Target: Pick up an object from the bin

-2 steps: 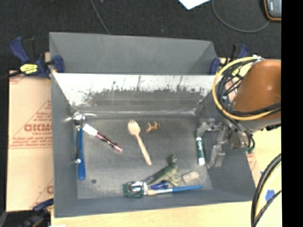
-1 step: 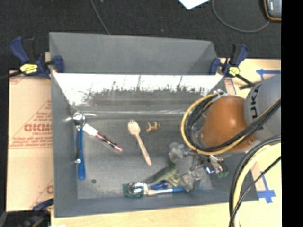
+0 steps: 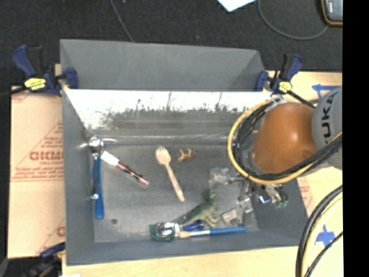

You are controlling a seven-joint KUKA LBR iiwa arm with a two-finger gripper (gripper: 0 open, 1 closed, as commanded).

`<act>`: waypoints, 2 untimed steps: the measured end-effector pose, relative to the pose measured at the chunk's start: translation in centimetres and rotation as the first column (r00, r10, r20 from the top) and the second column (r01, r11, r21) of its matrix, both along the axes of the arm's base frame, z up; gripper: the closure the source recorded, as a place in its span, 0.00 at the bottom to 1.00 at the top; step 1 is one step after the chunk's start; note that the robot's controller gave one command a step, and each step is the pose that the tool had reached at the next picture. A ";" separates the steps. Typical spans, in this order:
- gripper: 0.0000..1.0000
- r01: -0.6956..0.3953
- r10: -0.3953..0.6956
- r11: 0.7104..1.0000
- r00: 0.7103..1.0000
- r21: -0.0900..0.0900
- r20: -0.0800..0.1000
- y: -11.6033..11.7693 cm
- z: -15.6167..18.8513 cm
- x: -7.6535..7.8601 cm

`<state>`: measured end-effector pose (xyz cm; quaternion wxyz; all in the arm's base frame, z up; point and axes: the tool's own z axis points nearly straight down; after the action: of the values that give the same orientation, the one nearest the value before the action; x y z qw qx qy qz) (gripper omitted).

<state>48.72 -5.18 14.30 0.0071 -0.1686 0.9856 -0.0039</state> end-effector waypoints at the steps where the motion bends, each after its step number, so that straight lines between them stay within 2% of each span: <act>1: 0.00 -0.036 0.036 0.999 0.999 0.005 -0.005 2.0 -4.3 -1.4; 2: 0.00 0.021 -0.021 1.000 1.000 0.001 0.022 2.2 -7.0 -0.8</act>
Offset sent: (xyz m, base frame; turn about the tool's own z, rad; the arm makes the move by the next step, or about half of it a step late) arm -0.0135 0.0229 -0.0730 0.0231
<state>47.93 -2.96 7.29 0.0180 -0.1582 0.9872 -0.0056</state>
